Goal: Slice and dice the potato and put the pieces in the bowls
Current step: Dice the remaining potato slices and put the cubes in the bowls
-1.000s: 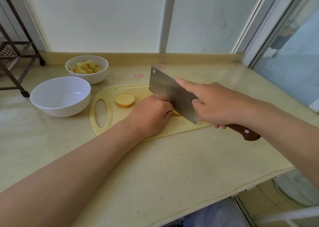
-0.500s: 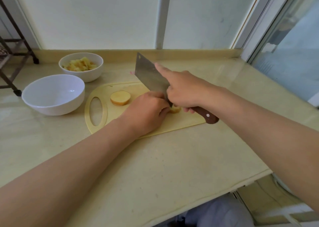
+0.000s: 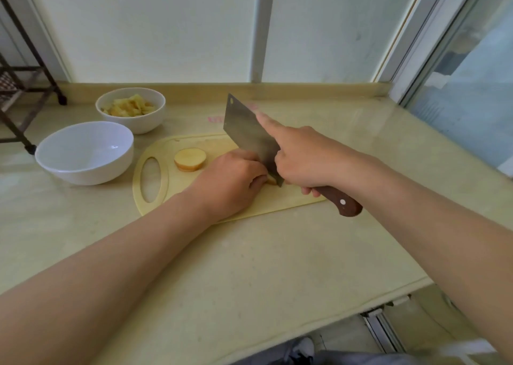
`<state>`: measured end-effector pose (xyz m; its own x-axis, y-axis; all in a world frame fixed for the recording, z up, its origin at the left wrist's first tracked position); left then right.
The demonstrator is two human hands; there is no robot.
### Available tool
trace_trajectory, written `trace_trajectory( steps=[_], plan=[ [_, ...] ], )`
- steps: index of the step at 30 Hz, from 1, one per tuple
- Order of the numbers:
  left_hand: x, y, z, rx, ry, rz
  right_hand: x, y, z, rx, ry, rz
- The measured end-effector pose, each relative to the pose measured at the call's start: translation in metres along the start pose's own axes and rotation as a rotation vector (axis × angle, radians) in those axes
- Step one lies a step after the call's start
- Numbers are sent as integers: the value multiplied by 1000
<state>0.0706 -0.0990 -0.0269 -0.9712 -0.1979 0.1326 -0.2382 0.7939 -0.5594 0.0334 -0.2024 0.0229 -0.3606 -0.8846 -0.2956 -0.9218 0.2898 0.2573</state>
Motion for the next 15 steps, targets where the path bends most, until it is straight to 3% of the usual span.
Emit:
trace_trajectory(
  steps=[6,15],
  plan=[
    [1,0,-1,-32,1,-22,15,16,1,2,-49,40],
    [-4,1,-1,-44,35,-103,79,23,-30,148,-494,187]
  ],
)
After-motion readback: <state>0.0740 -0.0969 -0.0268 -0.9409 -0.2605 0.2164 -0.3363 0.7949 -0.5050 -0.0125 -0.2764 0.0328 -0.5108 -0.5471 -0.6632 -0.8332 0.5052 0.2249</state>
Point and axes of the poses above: each hand's wrist, its own y-axis away from the middle knuckle, its own z-axis out of the palm, x = y × z, the point moved 6 cm from there along -y, towards the middle knuckle, and after that the axes turned 13 degrees about z, right-handed, at the moved point
